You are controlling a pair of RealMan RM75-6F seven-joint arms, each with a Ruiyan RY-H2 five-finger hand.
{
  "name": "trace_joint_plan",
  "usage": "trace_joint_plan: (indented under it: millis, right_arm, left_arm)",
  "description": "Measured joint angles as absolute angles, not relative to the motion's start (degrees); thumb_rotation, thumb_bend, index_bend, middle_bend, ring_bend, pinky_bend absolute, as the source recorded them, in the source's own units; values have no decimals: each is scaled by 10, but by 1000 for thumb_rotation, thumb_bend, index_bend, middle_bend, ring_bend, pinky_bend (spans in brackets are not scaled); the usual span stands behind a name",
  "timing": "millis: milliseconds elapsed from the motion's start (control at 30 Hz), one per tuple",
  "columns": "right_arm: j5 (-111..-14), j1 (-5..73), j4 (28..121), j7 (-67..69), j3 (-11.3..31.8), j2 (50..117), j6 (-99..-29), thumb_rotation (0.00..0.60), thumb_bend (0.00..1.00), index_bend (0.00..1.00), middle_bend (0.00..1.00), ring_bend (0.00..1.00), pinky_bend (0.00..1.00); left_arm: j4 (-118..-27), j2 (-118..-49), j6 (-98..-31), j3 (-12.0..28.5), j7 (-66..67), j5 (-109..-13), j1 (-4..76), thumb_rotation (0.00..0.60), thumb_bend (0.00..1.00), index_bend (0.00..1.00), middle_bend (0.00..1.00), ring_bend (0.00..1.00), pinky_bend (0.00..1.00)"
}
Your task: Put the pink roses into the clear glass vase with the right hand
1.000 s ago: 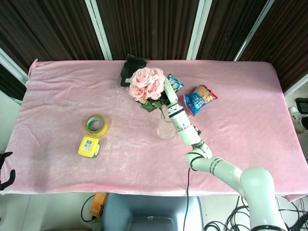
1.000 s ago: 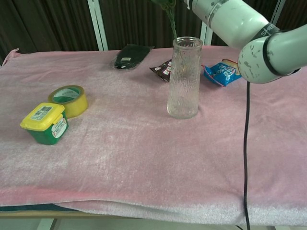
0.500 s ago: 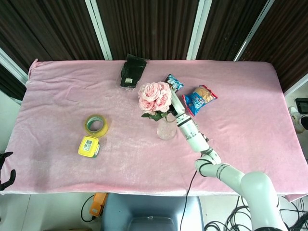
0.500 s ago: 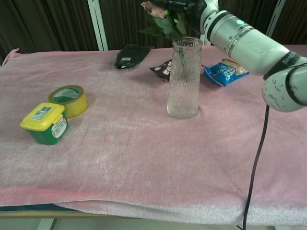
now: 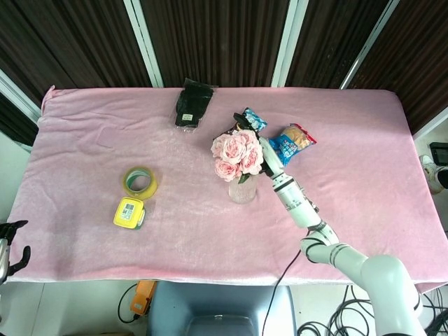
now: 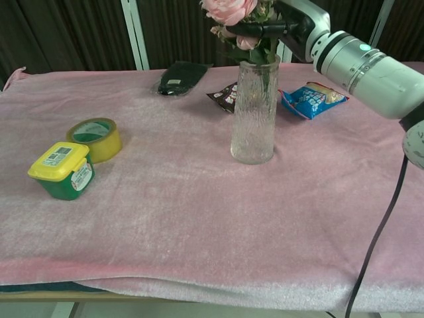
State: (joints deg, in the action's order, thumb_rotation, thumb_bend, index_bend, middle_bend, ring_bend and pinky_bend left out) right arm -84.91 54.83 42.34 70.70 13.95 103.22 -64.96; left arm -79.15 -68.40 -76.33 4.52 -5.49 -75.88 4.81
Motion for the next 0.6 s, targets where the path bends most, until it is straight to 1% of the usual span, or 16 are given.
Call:
trace_joint_plan:
  millis: [200,367,467,600]
  right_arm:
    - [-861,517,483,679,128,994,-693,600,136,1,27,0,135]
    - [-869,473,557,632,114,942,-734,600,135,0,15,0,130]
    - [-872,436,605,585,99,904,-757,600,134,0,11,0,110]
    - [-870,383,660,498,73,859,-782,600,133,0,12,0,108]
  left_arm:
    - [-791,-685,-764,43,-55,-766,50,600,462,232,254,163,251]
    - [-793,-684,-768,40,-60,-776,51,600,463,232,255,164,251]
    - [-794,-683,-769,38,-64,-782,51,600,462,232,255,164,251]
    - [-796,-682,-771,35,-66,-788,52,600,463,232,254,164,251]
